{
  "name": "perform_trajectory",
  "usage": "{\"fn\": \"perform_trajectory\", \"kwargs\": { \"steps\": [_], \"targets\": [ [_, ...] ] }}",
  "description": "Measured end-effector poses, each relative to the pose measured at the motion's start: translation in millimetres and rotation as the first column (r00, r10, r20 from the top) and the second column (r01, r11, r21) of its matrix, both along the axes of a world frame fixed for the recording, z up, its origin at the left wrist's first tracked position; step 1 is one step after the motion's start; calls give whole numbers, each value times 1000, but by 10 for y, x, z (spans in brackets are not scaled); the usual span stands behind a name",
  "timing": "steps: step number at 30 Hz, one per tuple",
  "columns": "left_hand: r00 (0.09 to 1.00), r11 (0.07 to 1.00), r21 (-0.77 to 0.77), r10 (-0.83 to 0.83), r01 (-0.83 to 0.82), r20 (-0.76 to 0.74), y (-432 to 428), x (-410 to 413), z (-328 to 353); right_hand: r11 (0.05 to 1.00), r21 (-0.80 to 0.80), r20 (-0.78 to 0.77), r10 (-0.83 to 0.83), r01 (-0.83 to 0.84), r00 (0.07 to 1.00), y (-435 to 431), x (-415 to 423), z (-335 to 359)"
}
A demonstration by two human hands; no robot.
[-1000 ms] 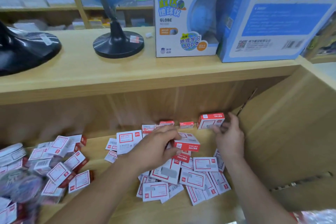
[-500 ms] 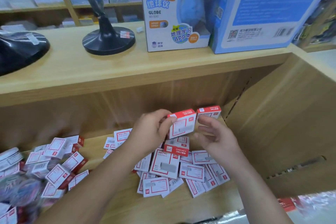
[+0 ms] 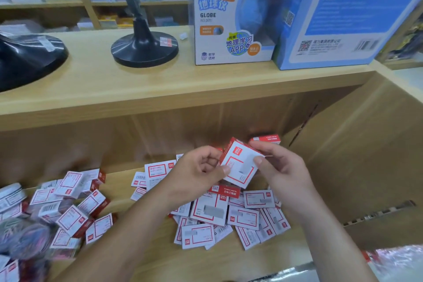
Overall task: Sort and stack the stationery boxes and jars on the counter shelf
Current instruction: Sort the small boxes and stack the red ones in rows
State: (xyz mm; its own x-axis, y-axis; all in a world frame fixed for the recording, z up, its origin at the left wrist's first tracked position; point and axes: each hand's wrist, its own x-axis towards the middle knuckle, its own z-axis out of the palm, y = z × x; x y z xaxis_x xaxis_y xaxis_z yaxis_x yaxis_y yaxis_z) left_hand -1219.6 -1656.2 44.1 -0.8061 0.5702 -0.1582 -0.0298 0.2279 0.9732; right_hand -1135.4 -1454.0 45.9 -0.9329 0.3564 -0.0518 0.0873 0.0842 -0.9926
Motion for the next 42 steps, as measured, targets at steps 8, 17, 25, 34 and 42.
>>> {"fn": "perform_trajectory", "kwargs": {
  "steps": [8, 17, 25, 34, 42],
  "targets": [
    [924, 970, -230, -17, -77, -383, 130, -17, -46, 943, 329, 38, -68, 52, 997, 122, 101, -41],
    [838, 933, -360, -202, 8, -506, 150, -158, -236, 947, 265, 50, -203, 183, 978, 364, 64, -266],
    [757, 839, -541, -391, 60, -523, -151, -170, -403, 896, 296, 189, -394, 330, 900, 383, -323, -625],
    [821, 866, -499, -305, 29, -482, -178, -153, -473, 949, 160, 230, -303, 271, 925, 410, -342, -640],
    [857, 870, -492, -239, -19, -456, -143, -96, -450, 964, 104, 213, -262, 245, 941, 429, -374, -667]
  ]
}}
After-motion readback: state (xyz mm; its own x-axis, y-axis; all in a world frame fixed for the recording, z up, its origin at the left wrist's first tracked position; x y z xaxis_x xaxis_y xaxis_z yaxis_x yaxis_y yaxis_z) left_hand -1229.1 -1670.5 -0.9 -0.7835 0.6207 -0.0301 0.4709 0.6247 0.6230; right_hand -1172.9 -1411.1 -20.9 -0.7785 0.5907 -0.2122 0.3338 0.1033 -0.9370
